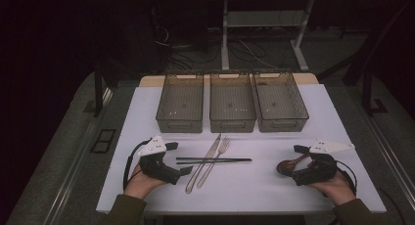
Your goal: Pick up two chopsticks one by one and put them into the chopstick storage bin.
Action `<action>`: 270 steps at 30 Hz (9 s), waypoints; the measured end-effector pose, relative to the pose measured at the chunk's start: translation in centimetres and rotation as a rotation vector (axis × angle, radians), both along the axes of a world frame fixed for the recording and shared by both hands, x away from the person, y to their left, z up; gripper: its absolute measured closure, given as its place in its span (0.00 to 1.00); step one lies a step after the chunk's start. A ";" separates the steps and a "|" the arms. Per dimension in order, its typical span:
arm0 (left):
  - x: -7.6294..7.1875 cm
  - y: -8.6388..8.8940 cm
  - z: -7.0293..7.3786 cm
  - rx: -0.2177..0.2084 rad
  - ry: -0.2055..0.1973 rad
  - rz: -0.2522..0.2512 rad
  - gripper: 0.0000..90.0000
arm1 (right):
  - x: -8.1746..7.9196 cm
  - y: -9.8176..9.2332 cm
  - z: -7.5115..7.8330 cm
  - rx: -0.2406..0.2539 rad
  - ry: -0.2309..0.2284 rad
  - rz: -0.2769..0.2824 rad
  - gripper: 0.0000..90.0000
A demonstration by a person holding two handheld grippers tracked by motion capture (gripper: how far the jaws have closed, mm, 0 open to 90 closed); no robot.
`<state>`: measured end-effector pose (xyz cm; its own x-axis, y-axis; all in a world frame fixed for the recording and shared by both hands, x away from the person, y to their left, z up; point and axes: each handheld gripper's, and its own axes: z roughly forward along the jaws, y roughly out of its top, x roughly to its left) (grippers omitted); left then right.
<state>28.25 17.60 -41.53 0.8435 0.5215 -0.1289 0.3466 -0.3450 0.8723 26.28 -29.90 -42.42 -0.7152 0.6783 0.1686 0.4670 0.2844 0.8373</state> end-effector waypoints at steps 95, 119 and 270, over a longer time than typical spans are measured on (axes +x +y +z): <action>5.2 -2.6 -3.2 0.256 0.180 -0.091 0.99 | 0.1 -0.1 0.0 0.020 0.012 0.011 0.00; 3.0 -2.3 -2.2 0.192 0.172 -0.054 0.91 | 0.1 -0.1 0.0 0.018 0.011 0.009 0.00; 7.4 -2.9 5.8 0.040 0.077 0.034 0.95 | 0.1 0.2 -1.4 -0.014 0.017 -0.002 0.00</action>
